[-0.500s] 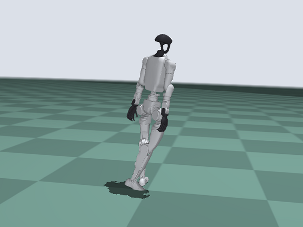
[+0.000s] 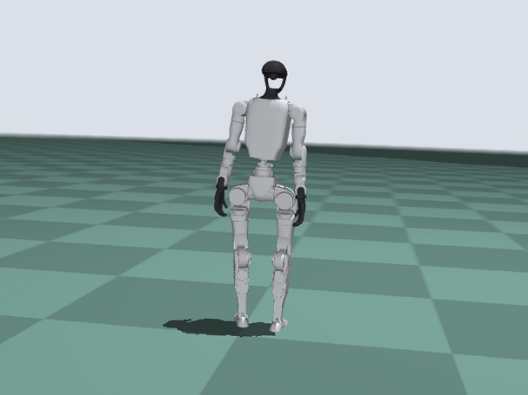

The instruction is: Upper body actions

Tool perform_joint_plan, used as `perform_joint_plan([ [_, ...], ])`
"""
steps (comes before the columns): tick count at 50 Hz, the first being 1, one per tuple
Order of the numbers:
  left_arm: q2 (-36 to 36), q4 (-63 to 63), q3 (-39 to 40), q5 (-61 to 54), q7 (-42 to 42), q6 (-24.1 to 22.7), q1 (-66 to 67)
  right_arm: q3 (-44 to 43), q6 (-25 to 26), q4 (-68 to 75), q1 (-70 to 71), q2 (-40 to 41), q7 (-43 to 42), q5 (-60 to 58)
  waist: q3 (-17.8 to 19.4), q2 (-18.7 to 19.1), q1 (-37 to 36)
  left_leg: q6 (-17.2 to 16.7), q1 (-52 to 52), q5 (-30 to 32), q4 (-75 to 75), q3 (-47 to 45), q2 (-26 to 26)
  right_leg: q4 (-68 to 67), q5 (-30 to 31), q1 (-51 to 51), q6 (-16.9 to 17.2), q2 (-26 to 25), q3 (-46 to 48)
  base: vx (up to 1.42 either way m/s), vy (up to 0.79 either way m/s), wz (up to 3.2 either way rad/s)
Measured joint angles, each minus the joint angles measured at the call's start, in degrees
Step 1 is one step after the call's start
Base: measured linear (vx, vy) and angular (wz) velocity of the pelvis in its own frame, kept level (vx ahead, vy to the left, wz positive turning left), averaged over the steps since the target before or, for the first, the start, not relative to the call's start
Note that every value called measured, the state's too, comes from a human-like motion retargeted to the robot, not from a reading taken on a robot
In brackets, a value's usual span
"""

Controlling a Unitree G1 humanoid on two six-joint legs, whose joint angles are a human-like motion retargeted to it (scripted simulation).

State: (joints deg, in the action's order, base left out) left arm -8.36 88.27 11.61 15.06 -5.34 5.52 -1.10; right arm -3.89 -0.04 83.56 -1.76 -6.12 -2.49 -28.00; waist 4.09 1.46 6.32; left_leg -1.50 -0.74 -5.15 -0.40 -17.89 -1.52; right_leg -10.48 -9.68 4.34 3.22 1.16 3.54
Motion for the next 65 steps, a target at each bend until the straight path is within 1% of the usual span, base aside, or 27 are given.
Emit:
perform_joint_plan([
  [2,0.15,-0.23,-0.68,0.24,-0.39,0.04,-0.27,0.13,-0.03,0.14,0.41,0.01,0.13,0.28,1.51,-1.42,-1.46,-0.27,2.09,-0.36,0.02,0.43,-1.54,3.08,4.56,0.37,1.45,0.68,-4.16,0.1,-0.16,0.3],
  [3,0.14,-0.32,-0.94,0.36,-0.5,0.01,-0.31,0.08,-0.02,0.29,0.56,0.07,0.47,0.46,1.98,-2.04,-2.13,-0.44,2.88,-0.47,0.02,0.51,-2.14,3.78,9.02,0.07,1.67,1.24,-4.38,0.12,-0.16,0.13],
  [4,0.1,-0.49,-1.22,0.61,-0.65,-0.02,-0.07,0.05,0.05,0.54,0.48,0.19,0.99,0.57,1.96,-2.4,-2.78,-0.75,3.35,-0.56,0.19,0.8,-2.35,3.59,9.33,-0.49,1.4,1.39,-3.46,0.14,-0.15,0.14],
  [8,0.75,-2.69,-2.38,3.21,-1.99,0.62,1.26,-1.85,1.26,2.91,1.04,0.69,3.49,1.33,0.91,-2.87,-4.74,-2.15,3.42,-0.34,1.3,3.44,-2.26,2.49,5.75,-2.37,-0.77,1.35,2.5,0.11,-0.17,0.71],
  [13,0.58,-4.45,-3.58,3.88,-3.25,-1.98,3.47,-0.86,1.16,4.98,1.33,-0.36,2.8,3.56,0.87,-1.69,-3.94,-3.2,2.3,-0.16,3.22,7.03,-0.95,4.27,5.51,-5.0,-1.71,0.99,7.59,0.07,-0.15,0.8],
  [19,-0.35,-6.7,-6.23,7.32,-1.2,-0.55,2.41,-1.64,1.87,5.75,0.82,-1.16,1.32,5.6,3.02,-2.21,-5.82,-3.5,-1.01,1.25,5.9,8.42,-1.2,7.54,5.38,-8.42,-2.35,2.09,16.12,-0.03,-0.04,1.24],
  [21,-0.26,-7.45,-6.84,6.78,-0.18,-1.06,2.48,-1.46,1.71,6.42,-0.07,-1.54,1.38,6.09,3.04,-3.0,-6.5,-2.06,-0.85,0.84,5.53,3.24,-0.51,7.92,4.58,-9.4,-2.27,3.31,20.47,0.02,0.06,1.93],
  [25,0.06,-6.83,-6.86,4.21,2.74,-3.26,2.65,-1.33,2.98,8.51,-1.05,-1.99,0.92,3.36,2.12,-4.08,-5.32,-2.21,1.51,0.52,6.07,-17.55,4.22,8.97,2.77,-11.72,-1.2,5.3,32.26,0.0,0.1,2.64],
  [30,-0.74,-4.95,-6.66,3.5,8.88,-3.22,3.11,-0.19,3.42,10.56,-2.47,-1.89,-0.15,1.25,1.19,-6.78,-4.21,-0.25,2.64,2.7,9.28,-29.54,6.27,10.95,1.66,-15.36,1.07,7.11,43.45,0.1,0.17,2.67],
  [33,-1.24,-3.62,-5.59,3.11,10.9,-3.01,3.98,-0.22,3.85,11.05,-3.24,-1.41,-0.1,-0.24,0.06,-7.47,-5.06,-0.62,2.77,5.58,7.72,-29.95,4.98,11.39,1.26,-16.67,2.47,6.9,47.73,0.2,0.24,2.12],
  [35,-1.35,-2.33,-4.23,2.48,11.5,-2.71,4.57,-0.68,4.15,11.09,-3.32,-1.31,-0.11,-1.15,-0.38,-6.69,-6.52,-3.43,3.23,7.85,4.45,-27.89,3.59,11.47,0.89,-17.71,3.43,5.45,50.35,0.2,0.3,1.67],
  [39,-0.43,0.8,-1.31,1.07,11.47,-2.13,6.62,-2.05,4.18,10.21,-3.97,-2.12,-0.52,-2.0,-2.38,-6.06,-8.75,1.76,2.29,4.66,-0.94,-19.95,-1.77,10.37,1.36,-19.36,5.4,5.72,53.86,0.33,0.37,1.24],
  [41,0.1,2.65,-0.06,0.47,11.06,-1.66,7.5,-2.85,4.31,9.29,-4.11,-2.42,-1.12,-1.19,-3.15,-5.01,-8.65,2.7,1.7,3.99,-1.75,-17.09,-2.45,8.68,2.58,-20.25,5.34,5.73,55.33,0.34,0.37,1.37],
  [43,0.46,3.94,0.51,0.17,10.66,-1.19,7.67,-3.79,3.67,7.93,-3.75,-2.49,-1.96,1.66,-2.72,-2.82,-7.85,3.01,0.45,2.86,-0.43,-12.03,-0.97,4.25,5.69,-20.94,3.36,6.25,54.54,0.24,0.31,1.66],
  [45,0.55,3.96,0.53,1.1,9.4,-0.54,7.3,-4.67,1.78,5.95,-3.0,-2.17,-1.94,5.79,-0.19,1.45,-6.54,2.44,0.64,1.64,1.58,-7.29,3.38,-7.88,8.88,-19.75,-2.11,8.88,49.41,0.21,0.27,1.89],
  [47,0.3,2.9,0.15,3.18,7.69,-0.07,7.12,-4.91,0.68,3.9,-2.24,-1.64,-0.82,8.51,2.5,3.16,-6.47,2.5,2.62,1.02,1.59,-5.98,4.77,-22.94,8.18,-15.42,-7.04,13.46,39.66,0.27,0.22,1.19],
  [48,0.02,2.32,-0.3,4.12,6.84,-0.03,7.14,-4.97,0.55,3.24,-1.79,-1.36,-0.21,9.25,3.03,2.97,-7.62,2.74,3.29,0.86,1.19,-6.72,4.4,-27.52,7.65,-12.81,-7.39,14.28,34.1,0.28,0.2,0.63],
  [50,-0.57,1.31,-1.59,5.79,5.7,0.05,7.23,-5.19,0.56,2.25,-0.96,-0.64,0.95,9.98,3.46,2.91,-8.29,3.56,3.68,1.07,0.47,-6.27,3.62,-33.52,7.94,-7.45,-6.71,12.15,22.05,0.24,0.16,1.02],
  [51,-0.71,1.01,-2.07,6.31,5.96,0.17,7.24,-5.16,0.59,1.82,-0.84,-0.21,1.28,10.02,3.27,3.17,-7.4,3.8,3.27,1.29,0.5,-4.69,3.69,-34.34,8.37,-5.52,-5.38,9.32,17.09,0.17,0.1,1.81],
  [53,-0.97,0.33,-2.54,6.96,6.75,0.12,6.99,-4.37,0.4,0.8,-0.63,0.51,1.84,10.03,3.08,3.67,-5.67,3.96,2.24,1.66,1.01,-1.57,4.25,-34.45,7.79,-2.84,-3.72,5.07,11.05,0.14,0.03,2.17],
  [55,-1.25,-0.78,-2.84,6.87,6.73,-0.45,6.54,-2.61,-0.1,-0.3,-0.52,0.89,2.05,9.49,3.38,3.81,-4.8,3.83,1.7,1.78,1.66,0.91,4.75,-31.83,4.74,-1.98,-3.69,2.95,9.61,0.15,-0.03,2.0],
  [58,-1.47,-2.01,-2.69,6.58,5.78,-0.8,5.8,-0.28,-0.27,-1.17,-0.34,1.13,1.32,6.48,3.77,2.24,-5.1,3.84,1.92,1.95,1.71,3.66,3.36,-24.47,0.23,-2.03,-3.62,1.3,8.34,0.18,-0.06,1.43],
  [61,-0.98,-2.28,-1.97,5.41,6.5,-0.97,5.36,1.96,-0.02,-1.34,-0.17,0.9,0.26,2.41,3.39,-1.41,-6.48,4.75,2.45,2.15,1.06,5.03,-1.15,-9.5,0.61,-3.8,-1.46,0.63,6.7,0.19,-0.07,1.18],
  [62,-0.72,-2.24,-1.66,4.8,6.62,-1.03,5.39,2.51,0.03,-1.44,-0.21,0.8,0.04,1.38,3.42,-2.74,-6.96,5.0,2.85,2.05,0.96,5.38,-2.8,-4.5,1.91,-4.79,-1.64,0.92,7.46,0.18,-0.08,0.97],
  [63,-0.56,-2.06,-1.24,4.02,6.53,-1.08,5.39,2.88,0.03,-1.6,-0.25,0.83,-0.05,0.38,3.72,-3.85,-7.22,5.09,3.46,1.9,0.95,6.17,-4.08,-0.21,3.6,-5.99,-3.85,1.25,9.97,0.19,-0.08,0.88],
  [64,-0.58,-1.78,-0.57,3.32,6.18,-1.15,5.34,3.19,0.0,-1.7,-0.18,0.96,0.03,-0.55,3.85,-4.73,-7.47,5.03,3.86,1.77,0.98,6.85,-4.84,0.65,3.23,-6.94,-3.01,1.11,8.41,0.2,-0.08,0.7],
  [65,-0.7,-1.44,0.23,2.65,5.72,-1.22,5.25,3.47,-0.06,-1.78,-0.05,1.14,0.2,-1.46,3.89,-5.49,-7.71,4.89,4.15,1.64,1.01,7.48,-5.33,-0.22,1.83,-7.78,-0.63,0.74,4.82,0.17,-0.07,0.69],
])
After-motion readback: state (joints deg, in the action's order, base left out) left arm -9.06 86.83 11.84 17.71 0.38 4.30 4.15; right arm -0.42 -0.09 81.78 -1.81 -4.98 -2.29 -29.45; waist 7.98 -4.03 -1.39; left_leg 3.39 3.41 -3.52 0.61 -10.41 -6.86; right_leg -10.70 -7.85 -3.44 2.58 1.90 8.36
